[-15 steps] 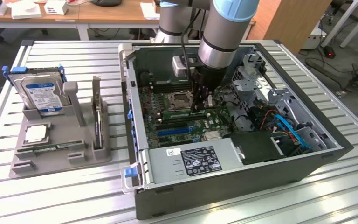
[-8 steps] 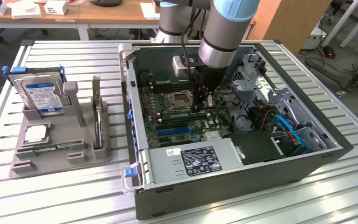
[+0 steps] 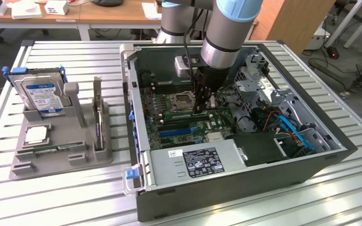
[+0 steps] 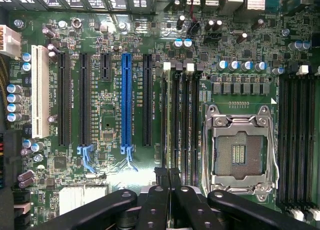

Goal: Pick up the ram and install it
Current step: 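Insert the ram into the slot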

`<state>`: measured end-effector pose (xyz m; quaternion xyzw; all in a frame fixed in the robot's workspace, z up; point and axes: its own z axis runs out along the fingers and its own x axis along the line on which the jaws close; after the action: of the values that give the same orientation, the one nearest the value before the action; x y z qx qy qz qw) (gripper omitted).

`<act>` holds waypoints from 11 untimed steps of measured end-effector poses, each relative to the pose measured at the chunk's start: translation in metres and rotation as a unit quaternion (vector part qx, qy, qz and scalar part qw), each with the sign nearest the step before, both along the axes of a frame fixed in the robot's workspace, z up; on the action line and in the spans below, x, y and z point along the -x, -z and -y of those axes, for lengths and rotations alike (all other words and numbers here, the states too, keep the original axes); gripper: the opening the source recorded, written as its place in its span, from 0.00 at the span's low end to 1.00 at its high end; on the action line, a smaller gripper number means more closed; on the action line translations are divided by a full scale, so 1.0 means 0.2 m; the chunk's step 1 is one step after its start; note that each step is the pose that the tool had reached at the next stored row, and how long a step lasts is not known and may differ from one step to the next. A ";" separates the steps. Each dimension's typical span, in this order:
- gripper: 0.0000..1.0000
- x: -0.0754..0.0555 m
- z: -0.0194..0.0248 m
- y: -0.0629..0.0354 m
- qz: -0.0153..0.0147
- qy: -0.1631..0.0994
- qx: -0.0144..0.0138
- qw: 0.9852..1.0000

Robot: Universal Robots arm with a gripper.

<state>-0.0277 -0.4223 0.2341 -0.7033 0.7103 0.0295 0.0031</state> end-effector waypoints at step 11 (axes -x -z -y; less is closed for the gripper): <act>0.10 0.00 0.000 0.005 0.000 0.001 0.000 1.000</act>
<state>-0.0277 -0.4222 0.2331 -0.7024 0.7112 0.0294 0.0031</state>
